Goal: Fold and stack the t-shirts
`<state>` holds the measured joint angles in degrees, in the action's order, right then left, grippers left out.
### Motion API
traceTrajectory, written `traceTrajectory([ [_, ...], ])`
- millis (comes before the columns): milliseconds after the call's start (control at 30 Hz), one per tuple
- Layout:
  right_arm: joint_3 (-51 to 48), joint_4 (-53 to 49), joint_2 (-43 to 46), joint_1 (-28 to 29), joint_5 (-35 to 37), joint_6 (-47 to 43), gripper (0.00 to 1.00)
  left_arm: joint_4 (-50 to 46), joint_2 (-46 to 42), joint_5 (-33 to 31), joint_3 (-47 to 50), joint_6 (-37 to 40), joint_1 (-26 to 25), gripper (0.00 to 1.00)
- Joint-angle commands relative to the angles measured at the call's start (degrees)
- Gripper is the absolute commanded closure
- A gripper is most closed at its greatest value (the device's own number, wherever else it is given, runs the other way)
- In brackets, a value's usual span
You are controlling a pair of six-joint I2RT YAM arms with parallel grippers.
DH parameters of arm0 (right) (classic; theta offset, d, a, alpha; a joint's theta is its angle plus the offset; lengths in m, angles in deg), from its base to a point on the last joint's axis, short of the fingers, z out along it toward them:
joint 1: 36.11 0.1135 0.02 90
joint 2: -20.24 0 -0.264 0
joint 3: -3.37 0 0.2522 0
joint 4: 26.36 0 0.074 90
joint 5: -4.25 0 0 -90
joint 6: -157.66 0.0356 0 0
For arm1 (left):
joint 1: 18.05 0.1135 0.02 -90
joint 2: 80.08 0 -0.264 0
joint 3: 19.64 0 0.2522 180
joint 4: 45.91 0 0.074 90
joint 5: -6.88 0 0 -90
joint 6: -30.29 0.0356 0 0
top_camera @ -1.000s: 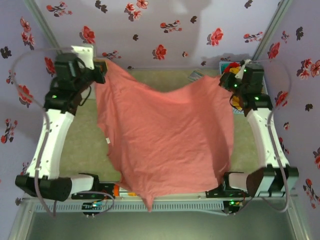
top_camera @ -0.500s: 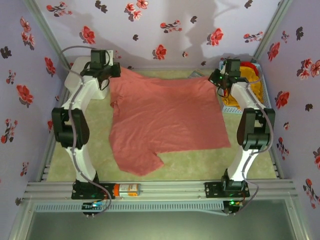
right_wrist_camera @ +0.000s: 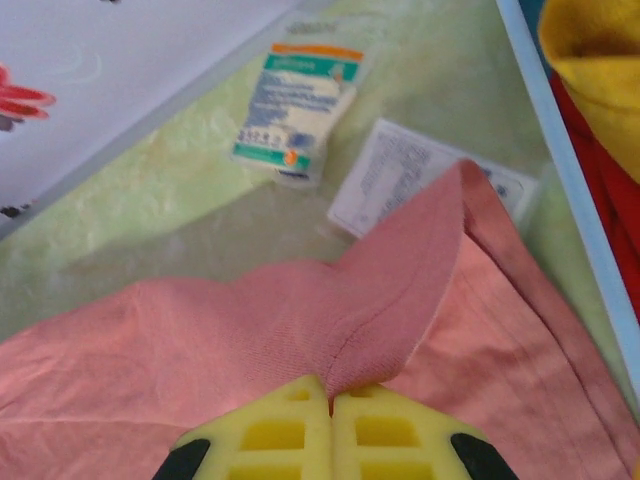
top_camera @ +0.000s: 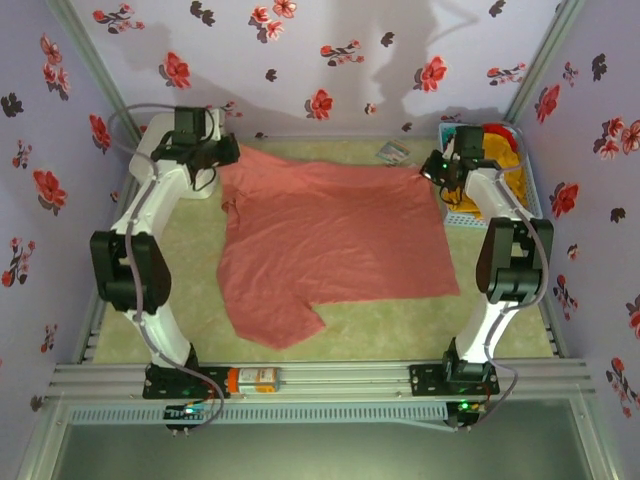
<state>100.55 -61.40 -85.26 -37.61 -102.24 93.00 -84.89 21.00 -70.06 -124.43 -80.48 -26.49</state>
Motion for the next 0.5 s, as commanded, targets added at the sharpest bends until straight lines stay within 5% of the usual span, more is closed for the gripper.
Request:
traceTrajectory([
  [0, -2.4, -3.9, 2.0, -1.4, 1.5, -2.2, 1.0, -2.5, -5.5, 2.6, 5.7, -8.2, 0.5, 1.0],
  [467, -3.7, -8.0, -1.7, -2.9, 3.0, -1.4, 1.0, -0.1, -15.7, 3.4, 25.5, -16.9, 0.2, 1.0],
])
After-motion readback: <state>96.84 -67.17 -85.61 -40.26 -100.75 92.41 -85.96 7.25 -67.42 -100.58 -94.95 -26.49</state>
